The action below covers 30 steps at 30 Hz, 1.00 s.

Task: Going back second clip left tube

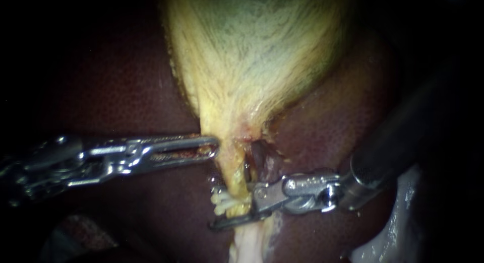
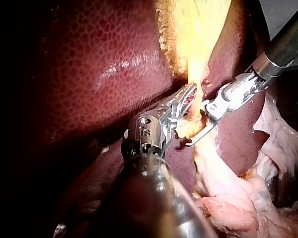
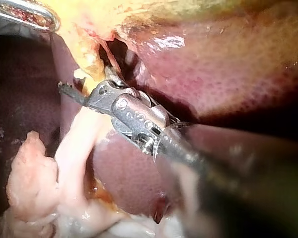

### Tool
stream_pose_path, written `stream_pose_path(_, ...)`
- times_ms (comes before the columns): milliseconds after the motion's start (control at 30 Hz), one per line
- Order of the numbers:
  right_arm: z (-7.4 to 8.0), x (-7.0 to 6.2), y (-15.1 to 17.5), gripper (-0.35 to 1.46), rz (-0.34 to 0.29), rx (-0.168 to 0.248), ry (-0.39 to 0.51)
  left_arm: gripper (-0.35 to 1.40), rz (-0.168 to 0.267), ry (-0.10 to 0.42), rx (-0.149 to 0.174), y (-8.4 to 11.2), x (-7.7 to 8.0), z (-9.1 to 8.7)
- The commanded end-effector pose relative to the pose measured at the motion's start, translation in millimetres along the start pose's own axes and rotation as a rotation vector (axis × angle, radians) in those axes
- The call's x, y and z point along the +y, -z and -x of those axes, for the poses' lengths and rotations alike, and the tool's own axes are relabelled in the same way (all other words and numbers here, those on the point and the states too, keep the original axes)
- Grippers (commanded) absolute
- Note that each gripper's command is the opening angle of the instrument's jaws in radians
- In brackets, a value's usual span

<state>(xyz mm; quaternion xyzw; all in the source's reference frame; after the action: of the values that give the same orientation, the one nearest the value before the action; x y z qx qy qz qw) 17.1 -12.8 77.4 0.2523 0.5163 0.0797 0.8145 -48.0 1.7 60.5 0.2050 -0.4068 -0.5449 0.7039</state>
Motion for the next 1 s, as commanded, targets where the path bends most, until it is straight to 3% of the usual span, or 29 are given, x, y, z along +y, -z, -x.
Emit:
stream_pose_path(33,0.1,0.1,0.1,0.57,-0.004,-0.001,0.014,-0.28,0.0,0.0,0.0,0.1,0.0,0.0)
stream_pose_path(333,0.2,0.3,0.5,0.59,0.0,-0.003,0.097,-0.28,0.001,0.0,0.0,0.1,-0.1,0.0)
stream_pose_path(533,0.5,-0.1,1.6,0.59,0.005,-0.003,0.099,-0.28,0.0,0.0,0.0,0.2,-0.1,0.0)
stream_pose_path(867,1.2,-2.4,6.5,0.58,-0.021,0.0,0.094,-0.28,-0.001,-0.001,0.0,0.3,0.0,-0.1)
stream_pose_path(1000,0.9,-2.6,9.0,0.56,-0.025,0.003,0.089,-0.28,-0.001,-0.001,0.001,0.2,0.2,0.0)
